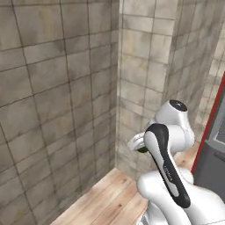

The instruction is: Place the lime in the correct fridge rack based on whether it is a fruit or vegetable. Finally, close the fridge door.

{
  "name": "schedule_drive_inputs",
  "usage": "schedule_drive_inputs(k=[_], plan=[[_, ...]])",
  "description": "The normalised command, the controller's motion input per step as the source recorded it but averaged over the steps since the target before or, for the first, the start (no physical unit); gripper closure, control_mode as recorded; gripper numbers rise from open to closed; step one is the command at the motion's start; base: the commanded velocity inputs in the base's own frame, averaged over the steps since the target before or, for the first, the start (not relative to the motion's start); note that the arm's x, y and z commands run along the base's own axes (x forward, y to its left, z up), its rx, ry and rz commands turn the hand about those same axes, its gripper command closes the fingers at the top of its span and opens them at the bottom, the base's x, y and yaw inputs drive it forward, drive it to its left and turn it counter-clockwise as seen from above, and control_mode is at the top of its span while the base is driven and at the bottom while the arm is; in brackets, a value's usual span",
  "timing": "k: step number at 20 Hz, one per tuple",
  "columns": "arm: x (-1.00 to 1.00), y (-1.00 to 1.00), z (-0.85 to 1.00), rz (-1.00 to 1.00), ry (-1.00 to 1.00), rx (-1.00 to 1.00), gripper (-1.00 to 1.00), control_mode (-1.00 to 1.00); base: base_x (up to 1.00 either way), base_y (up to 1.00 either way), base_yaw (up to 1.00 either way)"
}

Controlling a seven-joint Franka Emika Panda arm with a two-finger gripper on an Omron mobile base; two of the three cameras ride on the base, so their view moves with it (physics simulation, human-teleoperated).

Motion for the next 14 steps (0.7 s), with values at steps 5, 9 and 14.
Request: schedule_drive_inputs(k=[5,9,14], plan=[[0.0,0.0,0.0,0.0,0.0,0.0,1.0,1.0,0.37,0.12,-0.84],[0.0,0.0,0.0,0.0,0.0,0.0,1.0,1.0,0.17,0.0,-0.87],[0.0,0.0,0.0,0.0,0.0,0.0,1.0,1.0,0.52,0.0,-0.74]])
